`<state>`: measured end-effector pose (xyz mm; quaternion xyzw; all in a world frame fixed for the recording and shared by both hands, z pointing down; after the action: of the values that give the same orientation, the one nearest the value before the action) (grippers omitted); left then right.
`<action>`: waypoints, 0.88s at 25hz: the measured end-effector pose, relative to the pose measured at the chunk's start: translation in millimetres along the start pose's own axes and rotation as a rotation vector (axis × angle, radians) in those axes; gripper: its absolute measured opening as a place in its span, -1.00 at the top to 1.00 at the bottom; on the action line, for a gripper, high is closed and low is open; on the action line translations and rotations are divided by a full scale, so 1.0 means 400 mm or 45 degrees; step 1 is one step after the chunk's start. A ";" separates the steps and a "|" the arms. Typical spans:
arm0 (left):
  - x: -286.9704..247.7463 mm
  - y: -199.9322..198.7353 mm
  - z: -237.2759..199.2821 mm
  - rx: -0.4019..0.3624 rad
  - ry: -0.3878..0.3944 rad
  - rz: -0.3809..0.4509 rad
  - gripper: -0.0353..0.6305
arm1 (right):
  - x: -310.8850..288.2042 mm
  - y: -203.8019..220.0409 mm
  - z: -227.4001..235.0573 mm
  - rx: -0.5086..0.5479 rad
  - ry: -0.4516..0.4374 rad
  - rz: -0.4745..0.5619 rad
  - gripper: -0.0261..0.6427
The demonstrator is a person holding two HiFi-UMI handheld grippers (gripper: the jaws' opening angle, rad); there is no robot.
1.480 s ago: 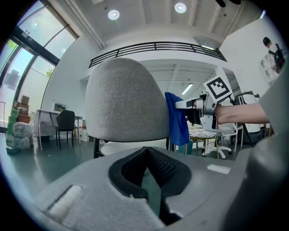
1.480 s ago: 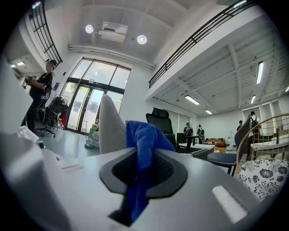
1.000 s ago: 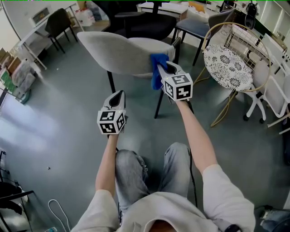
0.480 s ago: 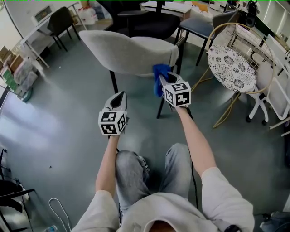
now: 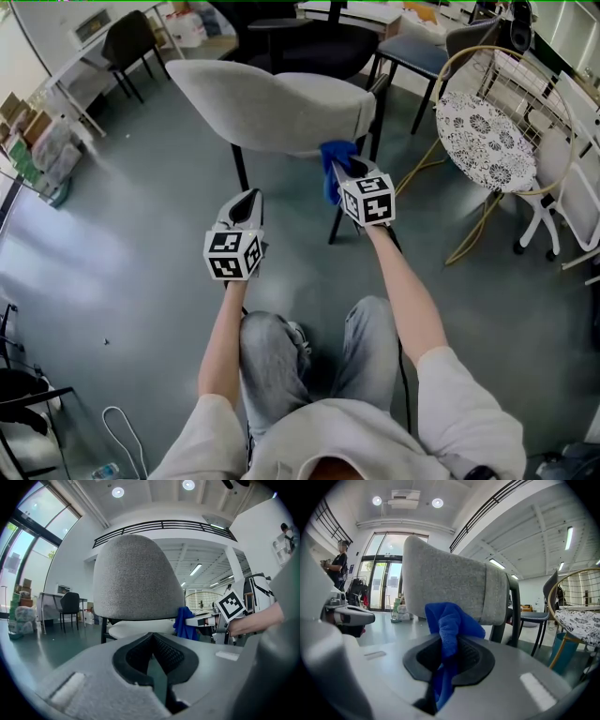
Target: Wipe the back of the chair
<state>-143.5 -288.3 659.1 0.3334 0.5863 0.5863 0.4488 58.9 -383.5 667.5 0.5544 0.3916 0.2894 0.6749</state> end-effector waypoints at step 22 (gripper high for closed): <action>-0.047 -0.020 0.098 -0.011 0.071 -0.001 0.88 | 0.133 -0.177 0.112 0.049 0.108 0.134 0.79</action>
<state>-99.3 -291.0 657.3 0.3148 0.5962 0.5975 0.4341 122.1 -378.4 591.1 0.5742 0.3956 0.3402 0.6309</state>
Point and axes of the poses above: the fingertips, and each gripper's own axes: x backward along the fingers, z to its right, y out of its underside, the point moved 3 cm from there along x, backward along the fingers, and after that the axes turned 6 degrees about -x, right-handed, at the moved point
